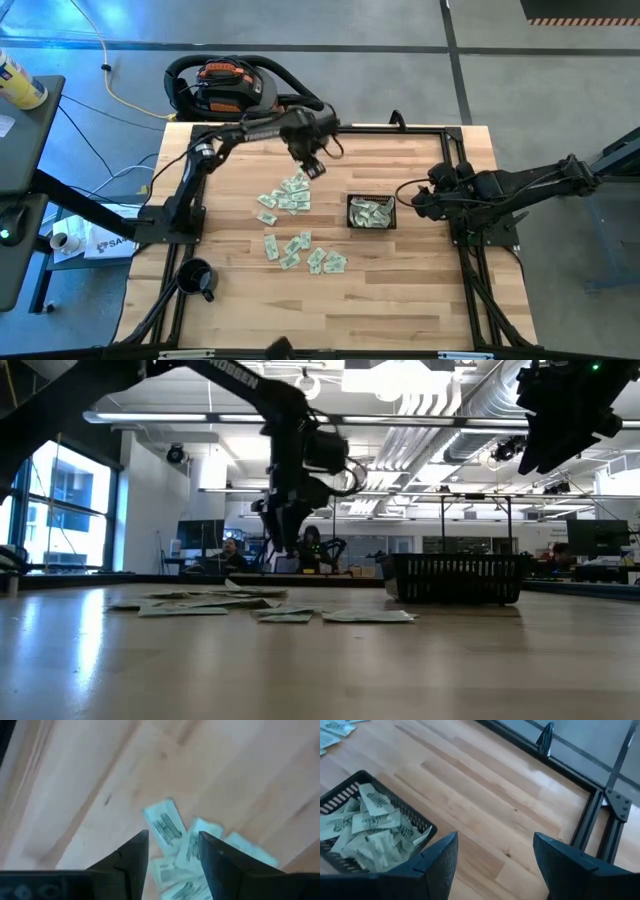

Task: Pick and place Stevia / Truvia into bins
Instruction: Put the green stevia packet into the black bin

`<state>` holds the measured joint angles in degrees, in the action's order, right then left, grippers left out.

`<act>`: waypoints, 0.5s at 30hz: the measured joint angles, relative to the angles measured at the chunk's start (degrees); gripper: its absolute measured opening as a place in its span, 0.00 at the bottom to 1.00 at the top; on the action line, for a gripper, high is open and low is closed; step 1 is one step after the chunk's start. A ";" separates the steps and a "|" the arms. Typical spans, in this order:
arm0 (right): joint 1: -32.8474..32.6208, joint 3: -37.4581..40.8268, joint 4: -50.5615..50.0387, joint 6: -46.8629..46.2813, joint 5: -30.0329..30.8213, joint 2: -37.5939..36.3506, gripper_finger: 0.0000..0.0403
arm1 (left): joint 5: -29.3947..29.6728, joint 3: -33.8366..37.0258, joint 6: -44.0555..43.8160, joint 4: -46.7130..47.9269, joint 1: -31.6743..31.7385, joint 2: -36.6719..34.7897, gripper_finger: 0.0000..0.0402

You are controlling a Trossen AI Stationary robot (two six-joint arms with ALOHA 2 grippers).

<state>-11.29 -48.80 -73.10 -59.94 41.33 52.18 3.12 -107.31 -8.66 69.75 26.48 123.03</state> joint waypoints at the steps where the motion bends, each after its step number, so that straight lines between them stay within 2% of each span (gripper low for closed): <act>1: 0.00 0.00 0.02 0.02 0.47 0.00 0.62 | -1.61 0.00 -1.21 -0.64 1.34 -0.01 0.50; 5: 0.02 0.00 0.02 0.01 1.16 0.00 0.62 | -3.09 -0.02 -3.16 -2.33 4.22 1.20 0.50; 15: 0.02 0.00 0.04 -0.35 0.85 -0.01 0.62 | -4.08 0.17 -3.22 0.39 3.39 6.20 0.59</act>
<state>-11.27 -48.80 -73.06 -60.30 42.18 52.17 -0.96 -107.13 -11.88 70.15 29.87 129.23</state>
